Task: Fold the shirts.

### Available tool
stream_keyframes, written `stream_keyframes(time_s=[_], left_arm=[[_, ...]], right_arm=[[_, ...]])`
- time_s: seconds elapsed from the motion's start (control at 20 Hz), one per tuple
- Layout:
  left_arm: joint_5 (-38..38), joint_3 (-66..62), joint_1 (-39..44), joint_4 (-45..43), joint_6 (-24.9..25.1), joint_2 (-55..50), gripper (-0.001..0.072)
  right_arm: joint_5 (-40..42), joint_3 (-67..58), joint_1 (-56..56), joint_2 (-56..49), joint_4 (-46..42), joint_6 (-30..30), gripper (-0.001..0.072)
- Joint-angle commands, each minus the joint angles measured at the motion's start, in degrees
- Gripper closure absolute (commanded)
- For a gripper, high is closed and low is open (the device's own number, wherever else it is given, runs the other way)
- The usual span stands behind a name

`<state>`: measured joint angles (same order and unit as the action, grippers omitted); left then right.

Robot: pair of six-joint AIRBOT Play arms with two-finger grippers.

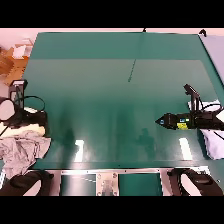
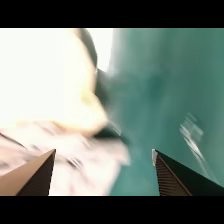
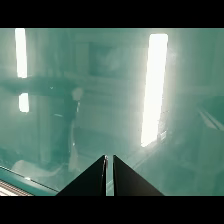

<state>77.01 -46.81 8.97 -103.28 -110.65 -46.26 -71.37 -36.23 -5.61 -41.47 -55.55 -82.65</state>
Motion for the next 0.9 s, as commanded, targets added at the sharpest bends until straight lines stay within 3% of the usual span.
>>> stream_keyframes(time_s=[0.0, 0.2, 0.4, 0.45, 0.55, 0.6, 0.85], left_arm=[[-7.3, 0.8, -4.6, -8.8, -0.1, -5.2, 0.0015], [-8.4, 0.8, -15.1, -8.8, 5.7, -16.5, 0.0015], [-9.6, 0.7, -23.1, -8.7, 6.2, -23.5, 0.0018], [-10.4, 0.7, -24.3, -8.7, 6.2, -24.1, 0.0135], [-12.5, 0.7, -25.3, -8.5, 7.2, -24.2, 0.0601], [-12.8, 0.7, -25.3, -8.5, 8.9, -24.2, 0.0683], [-4.8, -6.8, -24.7, -3.3, 12.2, -23.8, 0.0685]], right_arm=[[0.0, 0.0, 0.0, 0.1, 0.0, 0.0, 0.0639], [0.0, 0.0, 0.0, 0.0, 0.0, 0.0, 0.0639], [0.0, 0.0, 0.0, 0.1, 0.0, 0.0, 0.0639], [0.0, 0.0, 0.0, 0.1, 0.0, 0.0, 0.0639], [0.0, 0.0, 0.0, 0.1, 0.0, 0.0, 0.0639], [0.0, 0.0, 0.0, 0.1, 0.0, 0.0, 0.0638], [0.0, 0.0, 0.0, 0.1, 0.0, 0.0, 0.0639]])
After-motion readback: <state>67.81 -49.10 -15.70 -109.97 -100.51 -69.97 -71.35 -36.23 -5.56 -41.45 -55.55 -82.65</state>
